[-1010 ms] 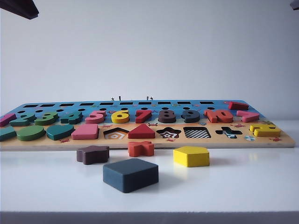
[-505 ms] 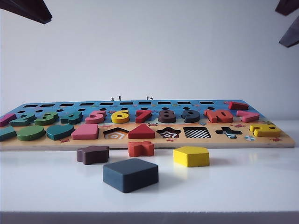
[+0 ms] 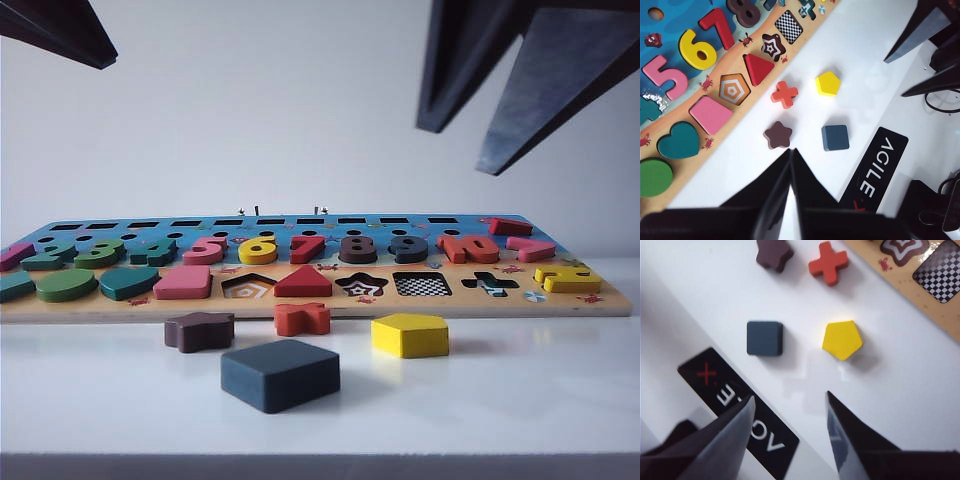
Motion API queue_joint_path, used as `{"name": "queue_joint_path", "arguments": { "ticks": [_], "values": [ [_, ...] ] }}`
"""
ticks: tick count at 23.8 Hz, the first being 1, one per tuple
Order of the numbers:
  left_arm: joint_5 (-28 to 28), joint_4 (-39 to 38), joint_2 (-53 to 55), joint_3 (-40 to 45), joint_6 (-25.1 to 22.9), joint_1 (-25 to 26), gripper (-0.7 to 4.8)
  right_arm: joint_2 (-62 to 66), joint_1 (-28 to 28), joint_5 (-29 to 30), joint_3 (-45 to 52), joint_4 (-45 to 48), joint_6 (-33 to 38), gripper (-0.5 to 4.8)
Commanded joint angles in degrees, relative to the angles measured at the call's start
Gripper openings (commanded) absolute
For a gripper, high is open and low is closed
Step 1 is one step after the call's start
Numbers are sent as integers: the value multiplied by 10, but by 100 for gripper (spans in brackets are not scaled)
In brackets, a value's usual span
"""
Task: Insert the cube into the slot.
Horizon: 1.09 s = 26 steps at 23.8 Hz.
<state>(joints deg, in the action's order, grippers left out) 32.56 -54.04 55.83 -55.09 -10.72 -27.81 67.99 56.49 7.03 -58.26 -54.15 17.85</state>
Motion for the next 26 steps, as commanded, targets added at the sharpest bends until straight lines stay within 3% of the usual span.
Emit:
{"name": "queue_joint_path", "arguments": {
  "ticks": [1, 5, 11, 14, 18, 26],
  "values": [
    [7, 3, -1, 0, -9, 1, 17, 23, 10, -6, -5, 43, 124, 252],
    [16, 13, -6, 8, -9, 1, 17, 52, 38, -6, -5, 63, 136, 252],
    [18, 32, -28, 35, -13, 1, 17, 75, 75, -7, -5, 78, 66, 254],
    [22, 33, -31, 37, -20, 1, 17, 87, 82, -24, -5, 83, 63, 279],
    [31, 51, -32, 37, -21, 1, 17, 113, 82, -37, -5, 90, 63, 353],
    [31, 62, -31, 37, -24, 1, 17, 150, 85, -47, -6, 122, 80, 356]
  ]
}}
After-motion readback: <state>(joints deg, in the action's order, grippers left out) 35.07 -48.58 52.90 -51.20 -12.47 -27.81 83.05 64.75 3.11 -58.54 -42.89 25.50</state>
